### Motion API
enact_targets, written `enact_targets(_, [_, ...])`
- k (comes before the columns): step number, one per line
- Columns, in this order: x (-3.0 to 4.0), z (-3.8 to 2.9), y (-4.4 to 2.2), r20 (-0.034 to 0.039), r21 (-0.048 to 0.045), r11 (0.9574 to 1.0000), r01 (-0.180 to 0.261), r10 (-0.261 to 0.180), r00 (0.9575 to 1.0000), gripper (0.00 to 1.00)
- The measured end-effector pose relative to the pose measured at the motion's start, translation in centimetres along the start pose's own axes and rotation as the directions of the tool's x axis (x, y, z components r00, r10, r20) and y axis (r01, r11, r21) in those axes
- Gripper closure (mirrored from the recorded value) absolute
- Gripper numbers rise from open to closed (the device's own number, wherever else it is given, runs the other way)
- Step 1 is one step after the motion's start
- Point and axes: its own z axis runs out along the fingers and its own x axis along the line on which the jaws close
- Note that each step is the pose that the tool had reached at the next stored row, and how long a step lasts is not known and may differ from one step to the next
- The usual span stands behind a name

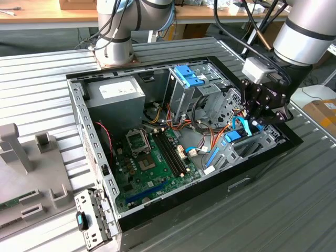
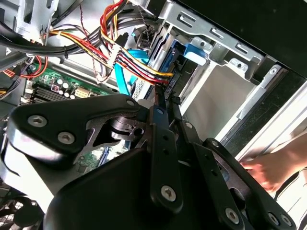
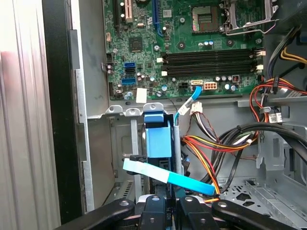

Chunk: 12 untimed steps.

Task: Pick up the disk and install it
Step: 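Insert the first disk wire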

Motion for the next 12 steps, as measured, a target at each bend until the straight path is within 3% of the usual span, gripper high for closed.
enact_targets(12, [-0.27,0.12,-0.28,-0.0007,-0.0061,1.0,-0.002,0.002,1.0,0.83])
